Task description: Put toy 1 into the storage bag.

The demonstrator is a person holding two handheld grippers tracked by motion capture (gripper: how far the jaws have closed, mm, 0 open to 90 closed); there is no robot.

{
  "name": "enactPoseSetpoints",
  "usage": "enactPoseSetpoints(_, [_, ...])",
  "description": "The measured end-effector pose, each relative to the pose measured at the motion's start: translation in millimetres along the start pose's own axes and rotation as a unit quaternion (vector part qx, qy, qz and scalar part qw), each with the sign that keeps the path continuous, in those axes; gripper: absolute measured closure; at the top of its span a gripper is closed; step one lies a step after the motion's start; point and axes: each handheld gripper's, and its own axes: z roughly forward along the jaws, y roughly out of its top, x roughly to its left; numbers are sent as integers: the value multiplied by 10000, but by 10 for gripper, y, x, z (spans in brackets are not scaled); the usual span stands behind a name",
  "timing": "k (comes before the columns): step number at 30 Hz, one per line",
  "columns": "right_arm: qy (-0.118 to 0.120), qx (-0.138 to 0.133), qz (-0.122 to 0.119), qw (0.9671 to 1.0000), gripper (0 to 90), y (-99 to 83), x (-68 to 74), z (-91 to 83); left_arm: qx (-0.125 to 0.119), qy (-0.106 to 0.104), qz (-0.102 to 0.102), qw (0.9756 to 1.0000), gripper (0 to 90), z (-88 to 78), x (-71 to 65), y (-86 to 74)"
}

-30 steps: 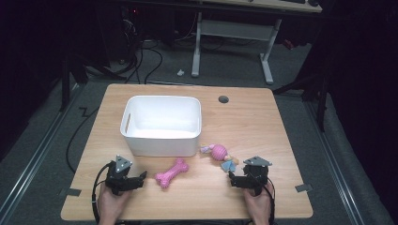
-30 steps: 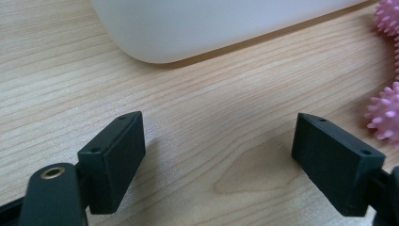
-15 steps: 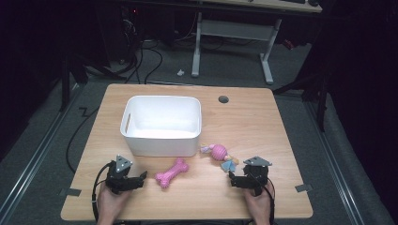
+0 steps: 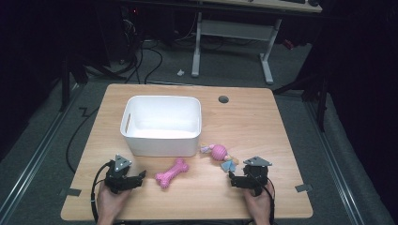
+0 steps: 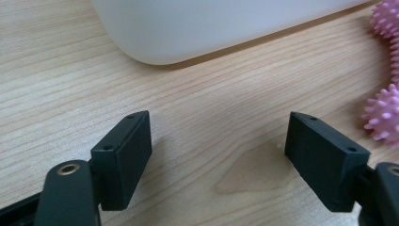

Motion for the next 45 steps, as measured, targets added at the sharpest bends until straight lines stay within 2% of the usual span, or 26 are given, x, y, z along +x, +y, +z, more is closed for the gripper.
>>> enactPoseSetpoints(5, [4, -5, 3, 10000, 60, -1, -1, 0, 6, 1, 65, 10000, 244, -59, 1, 17])
enactPoseSetpoints(11, [-3, -11, 9, 10000, 66, -2, 4, -3, -138, -38, 61, 9999, 279, -177, -20, 26])
enactPoseSetpoints(17, [-7, -28, -16, 10000, 75, -4, 6, -5, -162, -120, 184, 9996, 281, -277, -82, 70])
enactPoseSetpoints(26, [8, -39, -13, 10000, 82, -4, 5, -7, 37, -298, 335, 9990, 275, -340, -154, 164])
enactPoseSetpoints(34, [12, -43, -15, 10000, 86, -5, 6, -7, 87, -441, 534, 9976, 272, -373, -324, 279])
enactPoseSetpoints(36, [14, -44, -16, 10000, 87, -5, 6, -8, 112, -375, 613, 9974, 273, -364, -378, 324])
enactPoseSetpoints(38, [15, -45, -17, 10000, 87, -5, 7, -8, 118, -396, 662, 9969, 272, -344, -427, 372])
enactPoseSetpoints(45, [13, -47, -19, 10000, 89, -5, 8, -8, 265, -550, 987, 9932, 273, -236, -614, 525])
